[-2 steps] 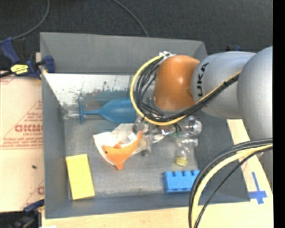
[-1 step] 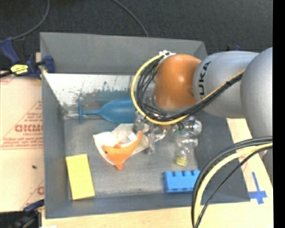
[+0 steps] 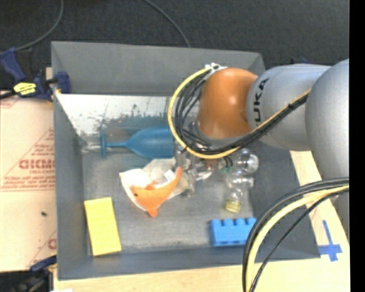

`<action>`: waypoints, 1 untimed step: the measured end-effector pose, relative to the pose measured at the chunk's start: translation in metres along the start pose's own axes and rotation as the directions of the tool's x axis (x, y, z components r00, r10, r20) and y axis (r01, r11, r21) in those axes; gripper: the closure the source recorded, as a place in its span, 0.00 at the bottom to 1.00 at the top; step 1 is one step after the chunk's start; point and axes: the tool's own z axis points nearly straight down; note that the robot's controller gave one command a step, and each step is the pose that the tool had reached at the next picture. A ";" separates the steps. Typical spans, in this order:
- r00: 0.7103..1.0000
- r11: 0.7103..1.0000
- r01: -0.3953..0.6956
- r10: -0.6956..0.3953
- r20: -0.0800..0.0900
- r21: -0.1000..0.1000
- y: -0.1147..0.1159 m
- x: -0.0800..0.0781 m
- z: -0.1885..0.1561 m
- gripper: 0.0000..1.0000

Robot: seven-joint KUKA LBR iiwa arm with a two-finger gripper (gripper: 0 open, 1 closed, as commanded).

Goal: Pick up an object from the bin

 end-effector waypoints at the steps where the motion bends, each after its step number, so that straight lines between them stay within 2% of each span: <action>1: 0.993 0.993 0.119 -0.119 0.008 0.003 -0.002 -0.003 0.000 0.00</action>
Offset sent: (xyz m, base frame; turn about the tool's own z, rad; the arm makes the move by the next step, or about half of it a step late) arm -0.0094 -0.0016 -0.0133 -0.1285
